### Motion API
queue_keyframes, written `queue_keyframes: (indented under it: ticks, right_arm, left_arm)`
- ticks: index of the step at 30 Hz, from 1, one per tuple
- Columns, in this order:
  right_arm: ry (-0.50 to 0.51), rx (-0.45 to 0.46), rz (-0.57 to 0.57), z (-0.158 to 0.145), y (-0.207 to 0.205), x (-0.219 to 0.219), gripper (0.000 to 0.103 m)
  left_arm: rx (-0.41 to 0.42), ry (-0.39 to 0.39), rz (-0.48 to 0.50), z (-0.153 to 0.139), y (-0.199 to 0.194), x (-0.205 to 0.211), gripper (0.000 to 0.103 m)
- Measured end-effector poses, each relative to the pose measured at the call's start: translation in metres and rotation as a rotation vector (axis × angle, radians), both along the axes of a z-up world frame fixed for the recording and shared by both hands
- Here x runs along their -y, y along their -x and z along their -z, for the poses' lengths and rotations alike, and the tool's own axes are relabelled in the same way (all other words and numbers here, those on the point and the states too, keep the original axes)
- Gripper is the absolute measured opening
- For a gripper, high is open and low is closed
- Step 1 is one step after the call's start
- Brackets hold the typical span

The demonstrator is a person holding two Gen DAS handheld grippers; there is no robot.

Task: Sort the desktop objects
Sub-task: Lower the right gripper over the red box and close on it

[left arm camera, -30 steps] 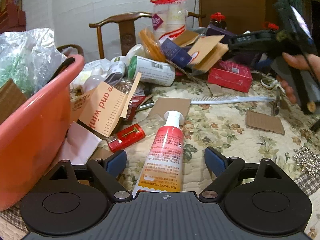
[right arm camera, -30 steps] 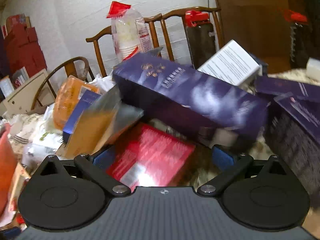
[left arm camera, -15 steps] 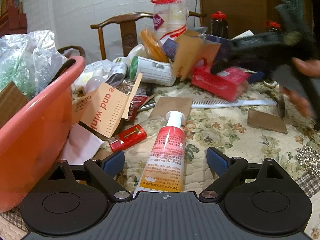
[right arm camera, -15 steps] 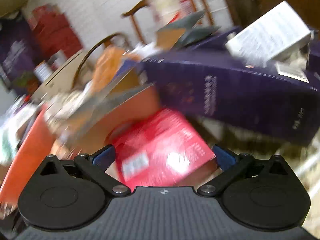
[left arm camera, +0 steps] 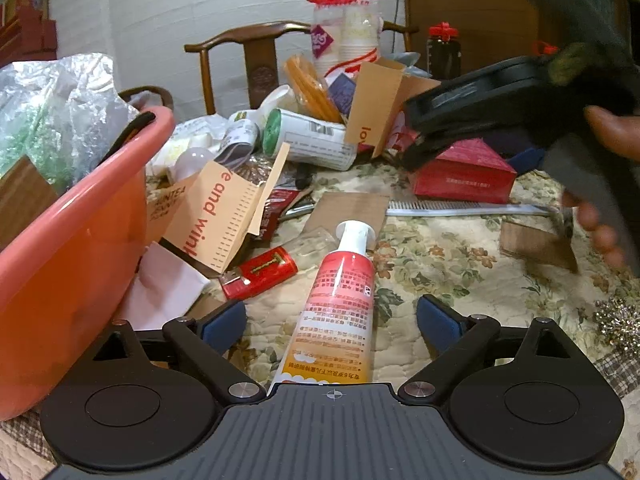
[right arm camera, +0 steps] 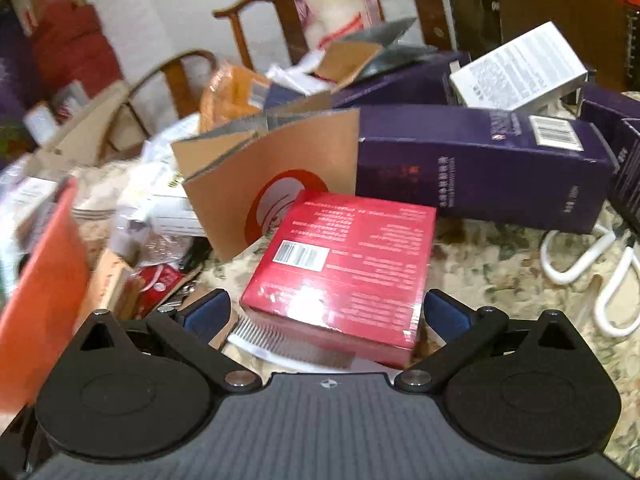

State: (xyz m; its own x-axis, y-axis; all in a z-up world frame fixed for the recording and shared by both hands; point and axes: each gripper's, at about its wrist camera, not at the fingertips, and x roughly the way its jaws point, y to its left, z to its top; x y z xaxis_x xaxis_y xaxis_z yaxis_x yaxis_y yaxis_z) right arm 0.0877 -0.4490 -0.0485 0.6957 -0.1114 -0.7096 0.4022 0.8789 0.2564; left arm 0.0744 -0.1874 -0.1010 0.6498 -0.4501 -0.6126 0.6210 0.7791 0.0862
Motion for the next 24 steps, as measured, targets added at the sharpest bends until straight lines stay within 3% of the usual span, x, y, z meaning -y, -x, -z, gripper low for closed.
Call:
queue_keyframes:
  ticks: [4,8,10,11,12,14,16,21,24]
  right_arm:
    - [0.131,-0.072,0.059,0.011,-0.019,-0.012,0.103]
    - [0.173,-0.074,0.052,0.024,-0.018,-0.012,0.101]
    - [0.191,-0.035,0.037,0.027,-0.008,-0.011,0.096]
    - [0.199,-0.028,0.029,0.027,-0.004,-0.01,0.095]
    - [0.197,-0.021,0.019,0.028,0.0,-0.008,0.095]
    - [0.188,-0.003,0.007,0.029,0.005,-0.003,0.094]
    - [0.203,0.002,-0.002,0.03,0.013,0.0,0.094]
    - [0.195,0.055,-0.013,0.031,0.041,0.002,0.094]
    - [0.194,0.086,-0.025,0.026,0.055,0.002,0.094]
  left_arm:
    - [-0.003,-0.003,0.009,0.0,0.0,0.0,0.098]
    - [0.0,-0.012,0.025,-0.001,-0.005,0.0,0.093]
    - [0.003,0.005,0.024,-0.002,-0.006,-0.003,0.076]
    - [-0.003,0.016,0.028,-0.003,-0.007,-0.005,0.057]
    - [-0.018,0.032,0.038,-0.004,-0.008,-0.006,0.044]
    - [-0.005,0.021,0.034,-0.005,-0.005,-0.007,0.033]
    - [0.017,0.006,0.031,-0.005,-0.003,-0.009,0.033]
    - [-0.011,0.054,0.026,-0.008,0.002,-0.019,0.034]
    - [0.025,0.031,0.024,-0.011,0.01,-0.016,0.033]
